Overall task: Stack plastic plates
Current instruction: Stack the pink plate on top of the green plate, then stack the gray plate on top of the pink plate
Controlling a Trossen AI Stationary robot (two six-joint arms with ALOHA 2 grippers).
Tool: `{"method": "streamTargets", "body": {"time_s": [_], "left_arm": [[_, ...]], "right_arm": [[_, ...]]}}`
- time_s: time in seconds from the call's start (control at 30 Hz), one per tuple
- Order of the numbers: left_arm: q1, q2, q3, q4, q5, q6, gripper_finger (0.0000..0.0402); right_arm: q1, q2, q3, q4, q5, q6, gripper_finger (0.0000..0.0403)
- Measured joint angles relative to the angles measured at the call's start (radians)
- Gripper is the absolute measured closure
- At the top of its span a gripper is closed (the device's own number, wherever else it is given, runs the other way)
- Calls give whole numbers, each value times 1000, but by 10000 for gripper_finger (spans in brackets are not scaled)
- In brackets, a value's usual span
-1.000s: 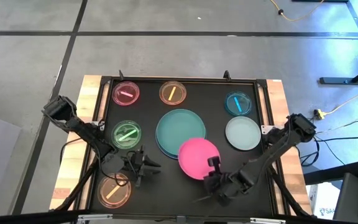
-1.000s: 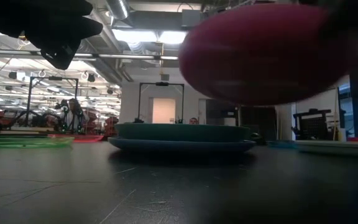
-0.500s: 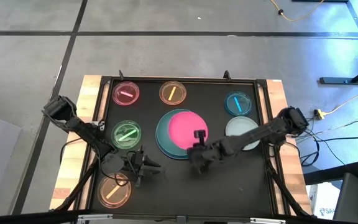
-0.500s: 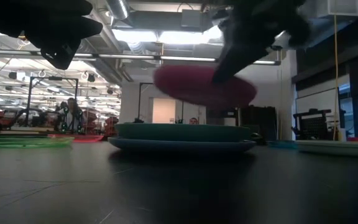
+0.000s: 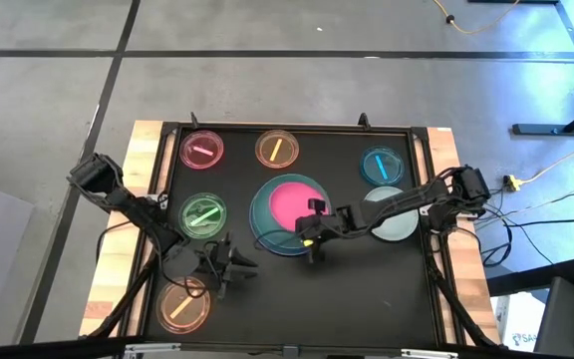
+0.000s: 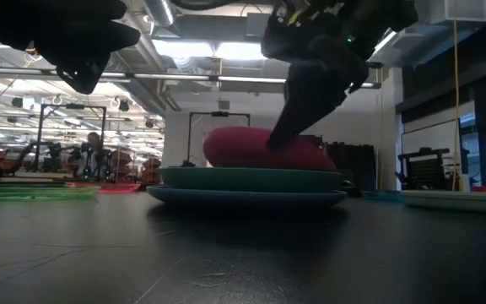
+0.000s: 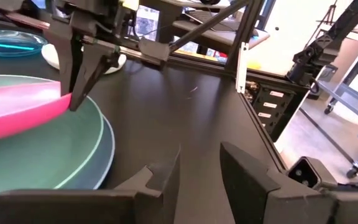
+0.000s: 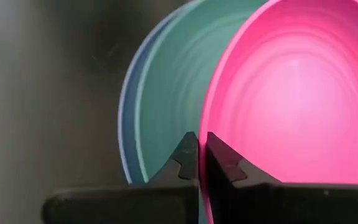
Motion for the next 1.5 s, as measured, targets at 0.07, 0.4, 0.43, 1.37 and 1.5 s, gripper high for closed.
{"method": "streamTargets", "body": {"time_s": [0.07, 0.4, 0.43, 1.37, 1.5], "left_arm": [[3, 0, 0, 0, 0, 0, 295], [3, 0, 0, -6, 0, 0, 295], [3, 0, 0, -7, 0, 0, 295], [39, 165, 108, -6, 55, -20, 295], [40, 170, 110, -6, 55, -21, 295]], "right_arm": [[-7, 0, -1, 16, -13, 5, 395], [-2, -21, 42, -103, -51, -15, 259], [10, -36, 50, -122, -56, -14, 249], [359, -610, -358, -438, 136, 567, 231], [387, -624, -397, -571, 164, 734, 231]]}}
